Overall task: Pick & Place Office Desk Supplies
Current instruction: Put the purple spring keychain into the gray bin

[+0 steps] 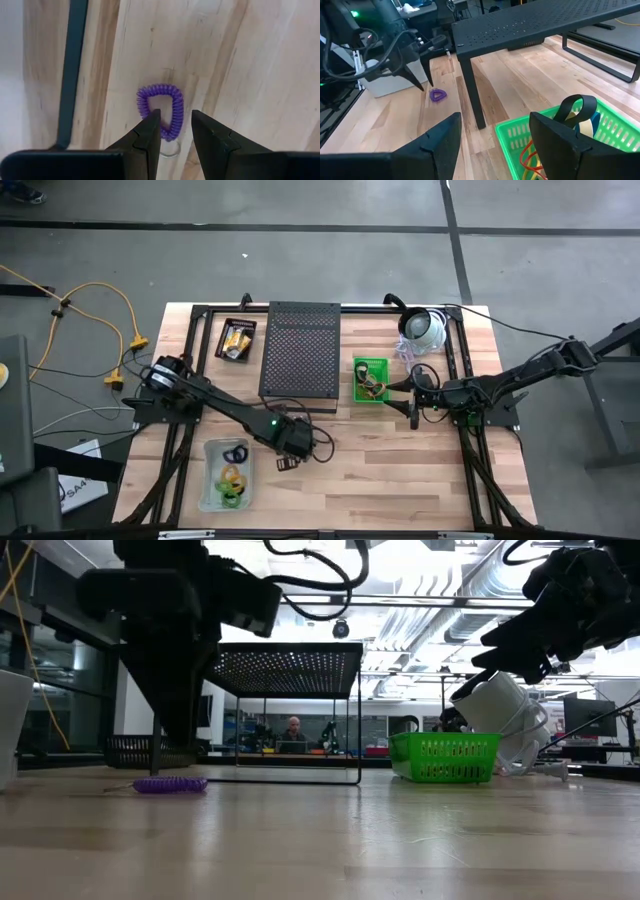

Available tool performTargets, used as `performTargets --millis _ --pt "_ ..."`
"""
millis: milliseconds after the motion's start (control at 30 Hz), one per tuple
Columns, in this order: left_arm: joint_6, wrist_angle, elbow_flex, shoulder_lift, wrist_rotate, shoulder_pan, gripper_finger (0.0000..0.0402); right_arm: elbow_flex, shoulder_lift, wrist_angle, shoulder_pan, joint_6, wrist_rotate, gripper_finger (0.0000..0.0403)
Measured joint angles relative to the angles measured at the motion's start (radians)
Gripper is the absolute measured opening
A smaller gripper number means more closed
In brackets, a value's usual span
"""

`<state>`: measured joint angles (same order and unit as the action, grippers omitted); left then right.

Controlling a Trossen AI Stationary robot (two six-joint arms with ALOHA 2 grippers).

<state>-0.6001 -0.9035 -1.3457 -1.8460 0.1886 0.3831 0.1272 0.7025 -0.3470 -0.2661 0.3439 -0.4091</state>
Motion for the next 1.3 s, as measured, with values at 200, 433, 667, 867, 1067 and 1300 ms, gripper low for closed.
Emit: performTargets --millis 200,433,667,867,1067,1300 --pt "-0.113 0.020 0.000 -0.021 0.004 -0.001 0.0102 0.000 0.000 0.000 0.000 0.000 0.000 0.0223" --pt "-0.256 0.048 0.000 -0.050 -0.016 -0.017 0.0102 0.000 0.000 -0.001 0.000 0.000 0.000 0.0223" --pt "-0.301 0.047 0.000 -0.049 -0.009 -0.028 0.0102 0.000 0.000 0.000 0.000 0.000 0.001 0.0223" --pt "-0.321 0.042 0.001 -0.074 -0.022 -0.026 0.0102 0.000 0.000 0.000 0.000 0.000 0.000 0.0223" --pt "-0.329 0.041 0.000 -0.083 -0.030 -0.025 0.0102 0.000 0.000 -0.001 0.000 0.000 0.000 0.0223" --pt "-0.325 0.045 0.001 -0.103 -0.058 -0.019 0.0102 0.000 0.000 0.000 0.000 0.000 0.000 0.0223"
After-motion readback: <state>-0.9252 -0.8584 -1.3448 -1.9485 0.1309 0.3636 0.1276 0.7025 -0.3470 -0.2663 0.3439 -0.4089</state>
